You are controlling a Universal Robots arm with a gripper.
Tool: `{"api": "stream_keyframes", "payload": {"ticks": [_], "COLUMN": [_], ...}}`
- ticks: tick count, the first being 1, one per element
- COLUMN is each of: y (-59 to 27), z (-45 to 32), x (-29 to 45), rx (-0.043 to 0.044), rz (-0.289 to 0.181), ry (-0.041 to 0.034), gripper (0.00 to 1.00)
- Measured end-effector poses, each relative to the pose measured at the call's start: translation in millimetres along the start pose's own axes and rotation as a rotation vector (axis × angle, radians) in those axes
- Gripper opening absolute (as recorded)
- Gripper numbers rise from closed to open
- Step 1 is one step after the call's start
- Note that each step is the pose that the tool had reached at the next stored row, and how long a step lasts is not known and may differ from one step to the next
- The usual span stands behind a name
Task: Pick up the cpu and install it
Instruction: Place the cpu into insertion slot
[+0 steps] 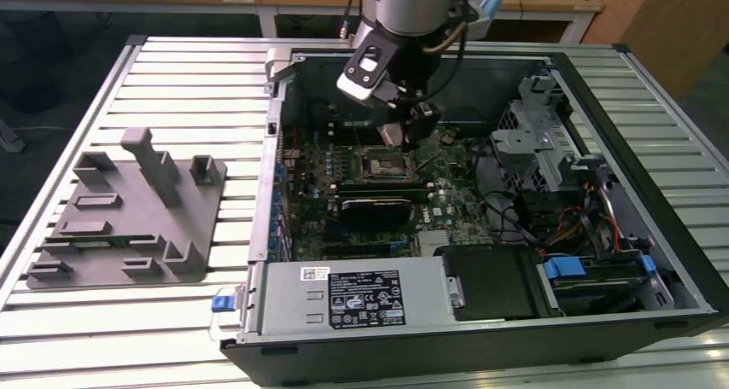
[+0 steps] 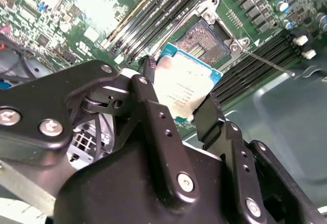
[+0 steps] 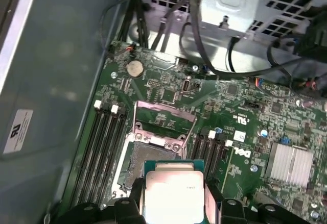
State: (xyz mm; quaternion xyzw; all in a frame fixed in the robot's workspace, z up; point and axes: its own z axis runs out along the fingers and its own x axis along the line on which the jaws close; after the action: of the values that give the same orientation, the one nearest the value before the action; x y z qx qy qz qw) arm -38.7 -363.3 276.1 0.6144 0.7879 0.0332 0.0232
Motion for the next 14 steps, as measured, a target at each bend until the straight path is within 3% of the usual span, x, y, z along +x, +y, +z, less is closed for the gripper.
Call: {"api": "stream_keyframes", "payload": {"ticks": [14], "y": [0.0], "z": [0.0], "x": [0.0], "rx": [-0.0006], "rz": [0.145], "ry": [-0.0118], "gripper": [0.55]}}
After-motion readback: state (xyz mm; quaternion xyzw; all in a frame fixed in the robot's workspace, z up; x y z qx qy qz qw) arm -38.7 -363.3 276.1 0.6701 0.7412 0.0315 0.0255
